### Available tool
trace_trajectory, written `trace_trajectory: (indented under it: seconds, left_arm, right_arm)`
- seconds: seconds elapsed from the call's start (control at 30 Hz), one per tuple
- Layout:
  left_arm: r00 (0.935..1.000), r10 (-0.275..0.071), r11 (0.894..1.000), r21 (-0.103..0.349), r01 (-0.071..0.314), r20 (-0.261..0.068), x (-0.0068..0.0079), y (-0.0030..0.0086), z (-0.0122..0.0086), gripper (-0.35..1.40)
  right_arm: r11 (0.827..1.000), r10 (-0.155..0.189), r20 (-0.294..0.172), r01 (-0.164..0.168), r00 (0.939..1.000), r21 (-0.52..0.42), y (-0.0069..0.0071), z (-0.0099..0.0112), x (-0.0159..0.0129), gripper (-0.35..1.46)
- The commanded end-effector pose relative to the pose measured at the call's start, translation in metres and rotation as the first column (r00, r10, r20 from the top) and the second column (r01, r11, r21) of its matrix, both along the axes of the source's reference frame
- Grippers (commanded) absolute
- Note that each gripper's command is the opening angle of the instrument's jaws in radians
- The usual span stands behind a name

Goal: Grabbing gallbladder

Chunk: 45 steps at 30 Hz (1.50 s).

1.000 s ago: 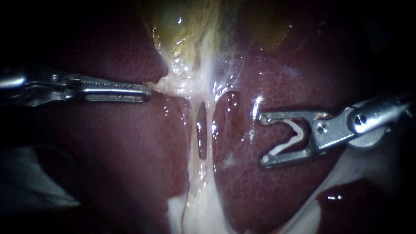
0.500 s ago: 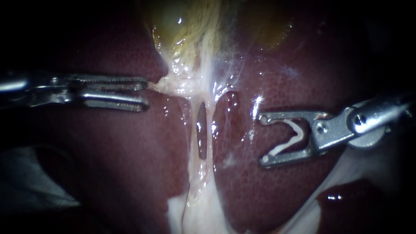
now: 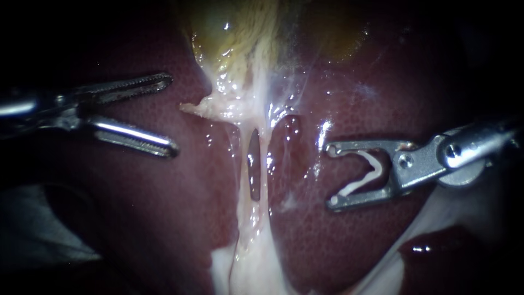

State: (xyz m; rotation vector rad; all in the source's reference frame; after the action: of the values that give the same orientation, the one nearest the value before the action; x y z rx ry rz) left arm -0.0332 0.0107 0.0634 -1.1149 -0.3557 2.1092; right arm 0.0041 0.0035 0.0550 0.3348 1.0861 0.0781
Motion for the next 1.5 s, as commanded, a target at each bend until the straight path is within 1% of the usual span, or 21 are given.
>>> trace_trajectory:
  seconds: [0.03,0.17,0.27,0.37,0.5,0.7,0.83,0.93,0.97,1.03,1.23,1.37,1.5]
  left_arm:
    - [1.0,-0.002,1.0,-0.001,0.002,-0.002,-0.0003,0.0001,0.0003,0.73]
    - [0.9999,-0.01,1.0,-0.002,0.01,-0.007,-0.0014,0.0006,0.0009,0.66]
    - [1.0,-0.006,1.0,0.001,0.006,-0.003,-0.0023,0.0008,0.0014,0.59]
    - [1.0,-0.008,1.0,0.006,0.008,0.0,-0.0031,0.0007,0.0021,0.54]
    - [0.9998,-0.021,1.0,0.022,0.021,0.002,-0.0038,0.0004,0.003,0.52]
    - [0.9997,-0.022,0.999,0.027,0.022,0.005,-0.0038,0.0005,0.0036,0.52]
    - [0.9998,-0.021,0.999,0.028,0.021,0.005,-0.0041,0.0006,0.0036,0.49]
    - [0.9998,-0.016,0.999,0.032,0.016,0.011,-0.0043,0.0006,0.0036,0.39]
    - [0.9998,-0.018,0.999,0.038,0.018,0.013,-0.0043,0.0005,0.0035,0.34]
    - [0.9998,-0.018,0.999,0.038,0.018,0.013,-0.0043,0.0005,0.0035,0.31]
    - [0.9995,-0.024,0.998,0.056,0.023,0.018,-0.004,0.0003,0.0028,0.1]
    - [0.9994,-0.025,0.998,0.066,0.024,0.022,-0.004,0.0004,0.0021,0.05]
    - [0.9992,-0.03,0.996,0.08,0.028,0.025,-0.0038,0.0005,0.0015,-0.05]
  right_arm:
    - [1.0,0.0,0.0,0.0,1.0,0.0,0.0,0.0,0.0,0.49]
    - [1.0,0.0,0.0,0.0,1.0,0.0,0.0,0.0,0.0,0.49]
    - [1.0,0.0,0.0,0.0,1.0,0.0,0.0,0.0,0.0,0.49]
    - [1.0,0.0,0.0,0.0,1.0,0.0,0.0,-0.0001,0.0,0.49]
    - [1.0,0.0,0.0,0.0,1.0,0.0,-0.0001,-0.0001,0.0,0.49]
    - [1.0,-0.001,-0.001,0.001,1.0,0.0,-0.0001,-0.0002,0.0,0.49]
    - [1.0,-0.001,-0.001,0.001,1.0,0.0,-0.0001,-0.0002,0.0,0.49]
    - [1.0,-0.001,-0.001,0.001,1.0,0.0,-0.0001,-0.0002,0.0,0.49]
    - [1.0,-0.001,-0.001,0.001,1.0,0.0,-0.0001,-0.0002,0.0,0.49]
    - [1.0,-0.001,-0.001,0.001,1.0,0.0,-0.0001,-0.0002,0.0,0.49]
    - [1.0,-0.001,-0.001,0.001,1.0,0.0,-0.0001,-0.0002,0.0,0.49]
    - [1.0,0.0,0.0,0.0,1.0,0.0,-0.0001,-0.0002,0.0,0.49]
    - [1.0,0.0,0.0,0.0,1.0,0.0,-0.0001,-0.0002,0.0,0.49]
